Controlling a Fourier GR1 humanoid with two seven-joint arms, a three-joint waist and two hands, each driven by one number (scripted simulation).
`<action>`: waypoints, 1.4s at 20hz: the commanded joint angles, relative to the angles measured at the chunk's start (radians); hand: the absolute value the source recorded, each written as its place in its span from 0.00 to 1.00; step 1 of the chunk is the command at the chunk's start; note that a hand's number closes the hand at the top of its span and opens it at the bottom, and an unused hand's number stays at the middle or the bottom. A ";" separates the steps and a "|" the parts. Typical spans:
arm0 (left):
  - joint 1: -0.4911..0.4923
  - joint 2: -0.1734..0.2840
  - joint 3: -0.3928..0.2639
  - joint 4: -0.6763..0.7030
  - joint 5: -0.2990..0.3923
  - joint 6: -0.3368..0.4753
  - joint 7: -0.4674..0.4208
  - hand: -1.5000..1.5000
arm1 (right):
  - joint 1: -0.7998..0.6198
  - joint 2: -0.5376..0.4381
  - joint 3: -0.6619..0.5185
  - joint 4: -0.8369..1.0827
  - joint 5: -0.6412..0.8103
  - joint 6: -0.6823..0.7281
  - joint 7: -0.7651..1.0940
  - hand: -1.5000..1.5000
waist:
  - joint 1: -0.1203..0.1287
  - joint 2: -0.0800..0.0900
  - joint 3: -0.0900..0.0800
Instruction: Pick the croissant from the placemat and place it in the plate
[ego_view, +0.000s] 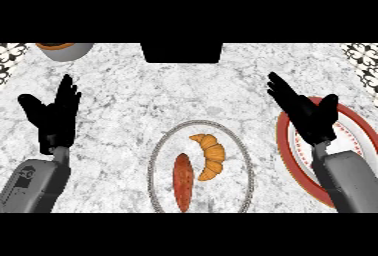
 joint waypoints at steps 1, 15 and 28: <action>0.001 -0.005 -0.005 -0.022 0.002 -0.026 0.024 0.50 | -0.028 0.019 0.002 0.051 -0.006 0.081 -0.065 1.00 | 0.018 0.000 0.027; 0.039 0.075 -0.058 -0.047 0.013 -0.231 0.020 0.50 | -0.077 0.047 0.078 0.399 0.219 0.273 -0.825 0.00 | 0.040 0.008 0.029; 0.079 0.026 -0.016 -0.003 -0.030 -0.283 -0.019 0.50 | -0.192 -0.011 0.152 0.465 0.530 0.244 -0.855 0.00 | 0.014 0.000 0.027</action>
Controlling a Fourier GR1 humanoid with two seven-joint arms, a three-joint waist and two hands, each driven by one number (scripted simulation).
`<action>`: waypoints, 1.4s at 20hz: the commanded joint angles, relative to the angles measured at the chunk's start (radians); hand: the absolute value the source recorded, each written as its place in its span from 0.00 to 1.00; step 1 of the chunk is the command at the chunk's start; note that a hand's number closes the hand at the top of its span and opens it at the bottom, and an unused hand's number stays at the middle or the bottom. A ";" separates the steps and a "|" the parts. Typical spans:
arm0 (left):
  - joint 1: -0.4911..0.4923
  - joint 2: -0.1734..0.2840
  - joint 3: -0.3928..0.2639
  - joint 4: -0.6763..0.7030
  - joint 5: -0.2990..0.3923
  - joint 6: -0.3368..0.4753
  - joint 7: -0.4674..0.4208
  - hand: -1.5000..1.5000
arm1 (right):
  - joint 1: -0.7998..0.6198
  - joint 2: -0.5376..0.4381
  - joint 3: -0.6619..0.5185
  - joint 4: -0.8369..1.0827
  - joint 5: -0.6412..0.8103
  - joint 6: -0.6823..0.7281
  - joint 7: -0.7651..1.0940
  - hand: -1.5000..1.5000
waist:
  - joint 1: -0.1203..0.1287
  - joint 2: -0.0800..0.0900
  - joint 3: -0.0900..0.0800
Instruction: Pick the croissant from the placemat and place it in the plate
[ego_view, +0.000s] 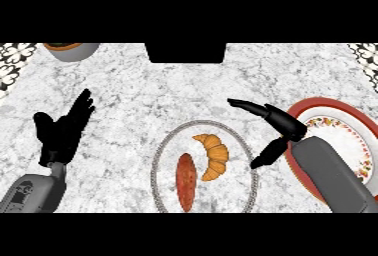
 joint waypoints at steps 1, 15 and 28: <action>0.071 -0.003 0.014 -0.072 -0.004 -0.009 0.004 0.50 | -0.024 0.002 0.020 -0.075 0.049 0.048 0.115 0.00 | -0.002 -0.004 0.000; 0.078 -0.055 0.027 -0.064 -0.059 -0.021 0.009 0.50 | -0.030 0.057 0.143 -0.120 0.359 0.004 0.326 0.00 | 0.000 -0.001 0.000; 0.006 -0.080 0.111 -0.032 -0.100 -0.071 0.041 0.50 | -0.044 0.190 0.123 -0.076 0.543 0.092 0.426 0.00 | -0.003 -0.001 0.000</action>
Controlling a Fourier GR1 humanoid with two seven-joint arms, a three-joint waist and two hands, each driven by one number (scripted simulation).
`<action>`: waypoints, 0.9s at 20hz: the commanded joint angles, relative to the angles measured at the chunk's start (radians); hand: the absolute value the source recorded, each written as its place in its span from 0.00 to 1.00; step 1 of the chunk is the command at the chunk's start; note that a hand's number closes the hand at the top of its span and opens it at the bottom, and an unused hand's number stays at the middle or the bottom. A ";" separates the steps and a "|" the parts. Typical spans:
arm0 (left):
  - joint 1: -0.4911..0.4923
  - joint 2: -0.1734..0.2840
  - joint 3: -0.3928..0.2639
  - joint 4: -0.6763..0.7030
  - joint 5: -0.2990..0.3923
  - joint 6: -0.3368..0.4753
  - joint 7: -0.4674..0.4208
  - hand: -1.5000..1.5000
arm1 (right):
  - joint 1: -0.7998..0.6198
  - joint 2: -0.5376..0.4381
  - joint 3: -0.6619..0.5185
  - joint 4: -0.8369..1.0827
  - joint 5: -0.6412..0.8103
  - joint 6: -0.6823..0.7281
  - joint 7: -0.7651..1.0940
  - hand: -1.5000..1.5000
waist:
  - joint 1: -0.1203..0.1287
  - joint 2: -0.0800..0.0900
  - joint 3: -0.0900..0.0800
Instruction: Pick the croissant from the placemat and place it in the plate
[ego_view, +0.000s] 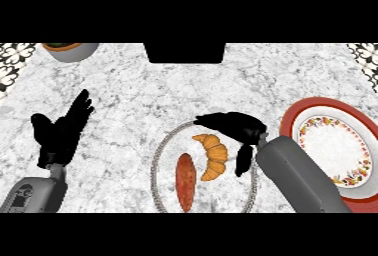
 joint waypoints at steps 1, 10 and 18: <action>0.006 -0.029 0.008 0.006 -0.045 -0.002 -0.005 0.50 | 0.008 0.055 -0.021 0.026 0.082 -0.016 0.003 0.00 | 0.000 0.000 0.000; -0.007 -0.029 0.073 0.034 -0.047 -0.074 -0.008 0.50 | -0.003 0.104 -0.059 0.137 0.215 -0.072 -0.056 0.00 | 0.002 0.001 0.000; -0.026 -0.051 0.082 0.049 -0.064 -0.072 -0.015 0.50 | -0.005 0.137 0.014 0.119 0.273 0.034 -0.102 1.00 | -0.003 0.001 0.000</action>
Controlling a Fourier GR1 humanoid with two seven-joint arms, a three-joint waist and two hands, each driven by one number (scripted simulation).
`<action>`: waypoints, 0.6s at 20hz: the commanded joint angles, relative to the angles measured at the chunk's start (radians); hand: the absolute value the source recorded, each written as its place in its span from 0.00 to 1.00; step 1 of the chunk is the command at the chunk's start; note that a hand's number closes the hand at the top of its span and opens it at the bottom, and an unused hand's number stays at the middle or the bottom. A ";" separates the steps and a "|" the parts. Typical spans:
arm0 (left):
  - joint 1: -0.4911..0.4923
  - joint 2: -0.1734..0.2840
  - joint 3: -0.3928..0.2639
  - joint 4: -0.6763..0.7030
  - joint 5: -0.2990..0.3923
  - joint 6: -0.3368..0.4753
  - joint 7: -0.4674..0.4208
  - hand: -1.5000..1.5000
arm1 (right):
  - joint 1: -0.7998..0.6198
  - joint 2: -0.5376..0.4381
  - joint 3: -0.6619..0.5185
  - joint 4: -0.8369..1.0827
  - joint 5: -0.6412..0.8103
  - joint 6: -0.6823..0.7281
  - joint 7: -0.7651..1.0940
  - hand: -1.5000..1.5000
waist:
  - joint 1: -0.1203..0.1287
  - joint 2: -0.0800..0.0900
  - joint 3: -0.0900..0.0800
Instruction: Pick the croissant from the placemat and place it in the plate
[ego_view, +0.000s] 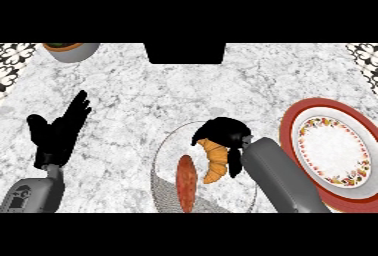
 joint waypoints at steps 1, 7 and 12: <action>-0.034 0.003 0.023 -0.003 0.019 -0.025 0.025 0.50 | 0.049 0.022 0.055 -0.038 0.040 0.018 -0.048 1.00 | -0.003 0.005 0.004; 0.006 -0.015 0.028 0.003 -0.003 -0.029 0.001 0.50 | 0.065 0.067 0.005 -0.002 0.054 -0.031 -0.072 1.00 | -0.003 0.006 0.004; 0.013 -0.036 0.010 -0.031 -0.032 0.007 0.023 0.50 | 0.251 0.019 0.015 -0.230 0.050 -0.035 -0.020 1.00 | -0.028 -0.002 0.003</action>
